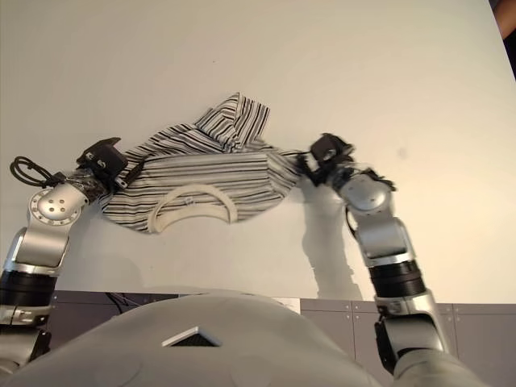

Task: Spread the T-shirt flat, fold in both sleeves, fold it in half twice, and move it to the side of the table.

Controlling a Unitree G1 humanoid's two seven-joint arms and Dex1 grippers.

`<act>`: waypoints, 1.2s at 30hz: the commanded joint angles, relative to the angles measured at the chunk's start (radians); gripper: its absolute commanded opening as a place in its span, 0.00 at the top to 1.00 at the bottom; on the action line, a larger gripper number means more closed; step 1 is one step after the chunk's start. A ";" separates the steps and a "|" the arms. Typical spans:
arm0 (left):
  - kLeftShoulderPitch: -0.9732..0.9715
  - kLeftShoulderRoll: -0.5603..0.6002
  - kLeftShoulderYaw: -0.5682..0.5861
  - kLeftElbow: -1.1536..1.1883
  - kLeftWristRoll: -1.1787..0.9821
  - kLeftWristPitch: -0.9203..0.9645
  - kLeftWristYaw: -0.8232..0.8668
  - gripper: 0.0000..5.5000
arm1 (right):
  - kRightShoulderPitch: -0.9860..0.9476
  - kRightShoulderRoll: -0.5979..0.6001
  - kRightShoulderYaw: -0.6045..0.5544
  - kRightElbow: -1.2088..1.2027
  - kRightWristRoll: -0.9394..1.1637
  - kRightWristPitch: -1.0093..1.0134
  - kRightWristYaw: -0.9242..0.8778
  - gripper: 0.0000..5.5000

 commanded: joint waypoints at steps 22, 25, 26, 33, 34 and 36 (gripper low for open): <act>0.294 0.528 0.261 -0.080 -0.141 -0.441 -0.604 0.42 | 0.262 -0.318 0.098 -0.331 -0.218 -0.514 0.359 0.39; 0.277 0.520 0.226 -0.061 -0.079 -0.505 -0.585 0.42 | 0.222 -0.307 0.123 -0.248 -0.323 -0.552 0.323 0.39; 0.277 0.503 0.213 -0.060 -0.050 -0.530 -0.560 0.42 | 0.194 -0.294 0.137 -0.215 -0.360 -0.566 0.306 0.39; 0.296 0.450 0.138 -0.021 0.127 -0.654 -0.427 0.42 | 0.097 -0.218 0.201 -0.134 -0.481 -0.594 0.246 0.39; 0.295 0.454 0.136 -0.001 0.147 -0.667 -0.410 0.42 | 0.102 -0.217 0.201 -0.142 -0.476 -0.590 0.250 0.39; 0.286 0.459 0.130 0.034 0.188 -0.701 -0.369 0.42 | 0.107 -0.220 0.200 -0.157 -0.467 -0.587 0.260 0.39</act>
